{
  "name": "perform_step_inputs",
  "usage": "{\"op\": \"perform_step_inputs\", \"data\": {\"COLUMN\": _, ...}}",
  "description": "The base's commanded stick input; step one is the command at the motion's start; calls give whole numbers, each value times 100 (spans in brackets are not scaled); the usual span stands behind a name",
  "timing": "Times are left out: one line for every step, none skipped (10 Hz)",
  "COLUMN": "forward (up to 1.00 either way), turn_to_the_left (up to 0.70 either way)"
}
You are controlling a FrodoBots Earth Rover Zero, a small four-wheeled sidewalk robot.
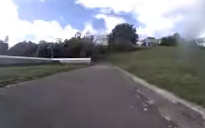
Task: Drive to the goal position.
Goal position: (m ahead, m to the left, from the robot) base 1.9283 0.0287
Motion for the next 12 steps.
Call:
{"op": "perform_step_inputs", "data": {"forward": 100, "turn_to_the_left": -40}}
{"op": "perform_step_inputs", "data": {"forward": 100, "turn_to_the_left": -40}}
{"op": "perform_step_inputs", "data": {"forward": 100, "turn_to_the_left": -36}}
{"op": "perform_step_inputs", "data": {"forward": 100, "turn_to_the_left": -29}}
{"op": "perform_step_inputs", "data": {"forward": 100, "turn_to_the_left": -8}}
{"op": "perform_step_inputs", "data": {"forward": 100, "turn_to_the_left": 0}}
{"op": "perform_step_inputs", "data": {"forward": 100, "turn_to_the_left": 0}}
{"op": "perform_step_inputs", "data": {"forward": 100, "turn_to_the_left": 0}}
{"op": "perform_step_inputs", "data": {"forward": 100, "turn_to_the_left": 0}}
{"op": "perform_step_inputs", "data": {"forward": 100, "turn_to_the_left": 0}}
{"op": "perform_step_inputs", "data": {"forward": 100, "turn_to_the_left": 0}}
{"op": "perform_step_inputs", "data": {"forward": 100, "turn_to_the_left": 0}}
